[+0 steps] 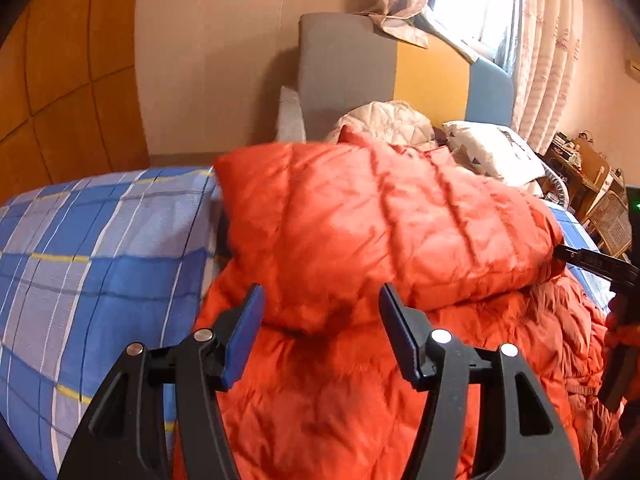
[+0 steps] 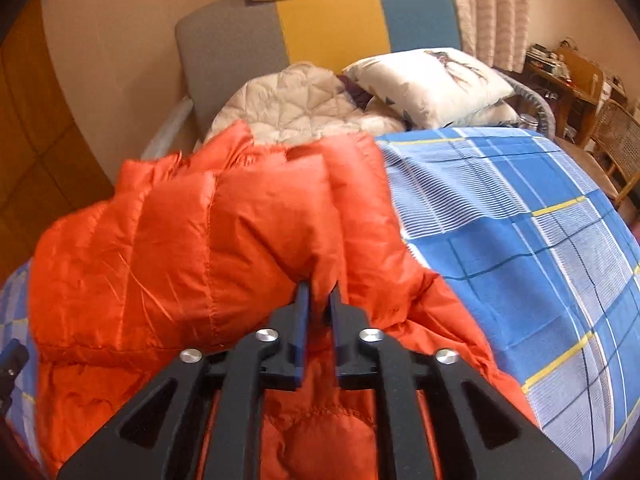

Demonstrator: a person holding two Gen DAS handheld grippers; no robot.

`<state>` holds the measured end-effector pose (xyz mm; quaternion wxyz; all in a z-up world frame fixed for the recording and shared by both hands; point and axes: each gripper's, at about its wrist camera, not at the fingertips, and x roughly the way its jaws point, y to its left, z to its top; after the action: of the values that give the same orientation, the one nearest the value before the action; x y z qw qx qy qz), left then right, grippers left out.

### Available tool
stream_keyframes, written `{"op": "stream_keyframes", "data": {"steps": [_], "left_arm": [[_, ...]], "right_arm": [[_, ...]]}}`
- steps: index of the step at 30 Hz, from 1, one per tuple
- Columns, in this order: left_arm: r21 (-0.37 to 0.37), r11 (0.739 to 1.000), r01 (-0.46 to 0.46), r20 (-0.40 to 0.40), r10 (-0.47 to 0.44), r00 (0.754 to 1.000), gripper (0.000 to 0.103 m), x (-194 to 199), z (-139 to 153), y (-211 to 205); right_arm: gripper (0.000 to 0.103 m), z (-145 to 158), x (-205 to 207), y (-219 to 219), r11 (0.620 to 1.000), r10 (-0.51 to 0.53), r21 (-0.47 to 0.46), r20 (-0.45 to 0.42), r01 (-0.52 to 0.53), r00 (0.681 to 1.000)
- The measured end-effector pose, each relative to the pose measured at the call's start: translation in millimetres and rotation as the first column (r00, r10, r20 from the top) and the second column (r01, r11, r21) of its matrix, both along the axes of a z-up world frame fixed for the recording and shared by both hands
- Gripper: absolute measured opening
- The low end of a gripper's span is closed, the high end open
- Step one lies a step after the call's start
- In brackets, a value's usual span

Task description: Fold large clothes

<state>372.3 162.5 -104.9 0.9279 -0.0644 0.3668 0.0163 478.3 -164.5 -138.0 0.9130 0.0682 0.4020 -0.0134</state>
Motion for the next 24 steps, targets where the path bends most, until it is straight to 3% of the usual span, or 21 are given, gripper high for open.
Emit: {"op": "stream_keyframes", "data": {"steps": [1,2,3,6,12,24], "left_arm": [[0.009,1.0,0.001,0.007,-0.001,1.0,0.061,4.4,2.0,-1.9],[0.014,1.0,0.005,0.014,-0.005,1.0,0.062,7.9,3.2,-3.3],[0.017,1.0,0.008,0.017,-0.009,1.0,0.063,12.2,4.4,-4.6],[0.018,1.0,0.015,0.014,-0.015,1.0,0.063,25.8,4.7,-7.3],[0.027,0.999,0.041,0.008,-0.042,0.999,0.064,47.7,0.1,-11.8],[0.023,0.995,0.093,-0.055,-0.092,0.994,0.066,82.4,-31.0,-13.2]], "right_arm": [[0.038,5.1,-3.7,0.2,1.0,0.001,0.0,0.022,-0.001,1.0],[0.054,11.8,-8.4,2.1,1.0,0.006,-0.003,0.054,-0.006,0.999],[0.06,21.0,-14.8,6.8,1.0,0.026,-0.004,0.097,-0.026,0.995],[0.06,32.8,-16.4,21.0,0.996,0.087,0.001,0.126,-0.088,0.988],[0.06,21.8,15.0,49.3,0.982,0.191,-0.019,0.06,-0.19,0.98],[0.06,-26.9,66.5,36.7,0.991,0.125,-0.033,-0.071,-0.127,0.99]]}}
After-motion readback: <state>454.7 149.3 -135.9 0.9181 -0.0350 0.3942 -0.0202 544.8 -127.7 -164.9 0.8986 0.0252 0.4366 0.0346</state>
